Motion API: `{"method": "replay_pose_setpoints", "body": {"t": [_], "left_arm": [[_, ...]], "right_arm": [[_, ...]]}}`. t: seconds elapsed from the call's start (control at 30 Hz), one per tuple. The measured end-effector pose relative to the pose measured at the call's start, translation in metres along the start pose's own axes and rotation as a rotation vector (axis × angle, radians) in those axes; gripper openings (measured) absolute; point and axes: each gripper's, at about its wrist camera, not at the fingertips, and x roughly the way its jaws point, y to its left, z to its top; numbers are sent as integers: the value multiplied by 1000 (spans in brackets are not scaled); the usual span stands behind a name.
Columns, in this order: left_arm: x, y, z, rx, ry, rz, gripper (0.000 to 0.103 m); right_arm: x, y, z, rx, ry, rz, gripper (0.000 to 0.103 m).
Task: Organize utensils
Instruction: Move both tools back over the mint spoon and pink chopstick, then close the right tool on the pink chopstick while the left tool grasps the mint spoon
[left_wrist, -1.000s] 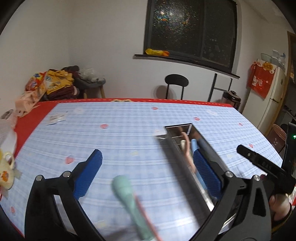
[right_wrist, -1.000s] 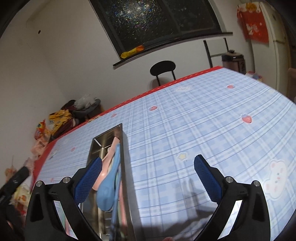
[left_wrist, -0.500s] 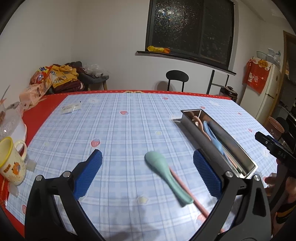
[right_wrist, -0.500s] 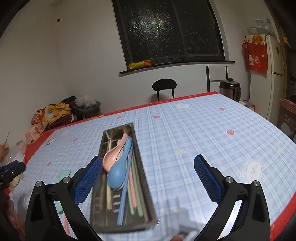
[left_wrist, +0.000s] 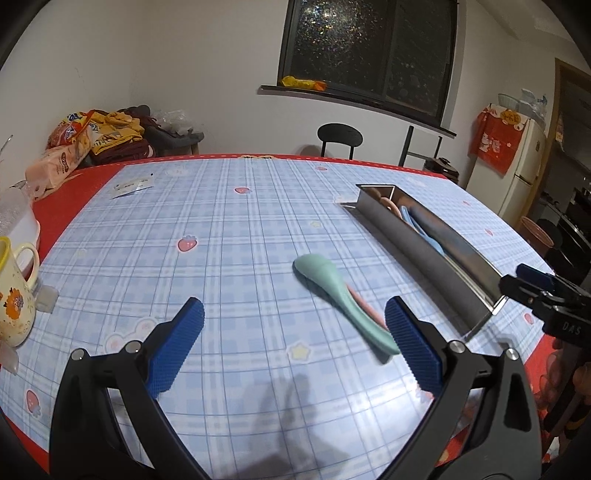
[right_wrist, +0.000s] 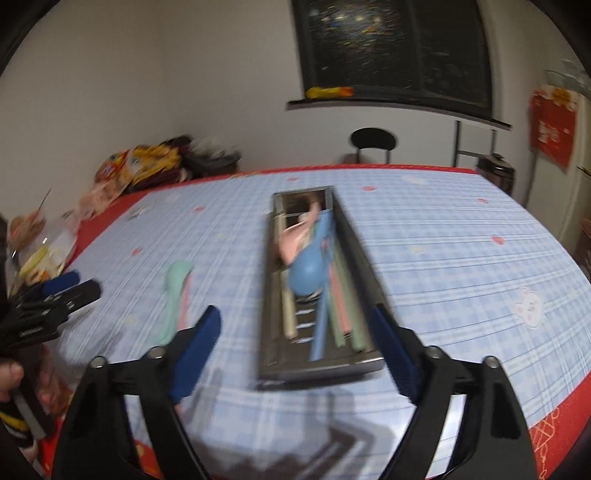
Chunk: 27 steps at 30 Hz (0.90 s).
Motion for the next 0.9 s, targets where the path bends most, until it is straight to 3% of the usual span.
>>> {"method": "replay_pose_setpoints", "body": {"t": [0.1,0.33,0.4,0.9], "left_arm": [[1,4,-3,2,3,-1,96],[3,11,-6,-19,7,-31,96],[4,11,-7,-21,12,-40,96],[7,15,-11,-40,37,-81,96]], "right_arm": [[6,21,-3,-39,50,51,54],[23,72,-16,-158,183,160,35],[29,79,-22,-176,214,164,25],[44,91,-32,-241,284,152,20]]}}
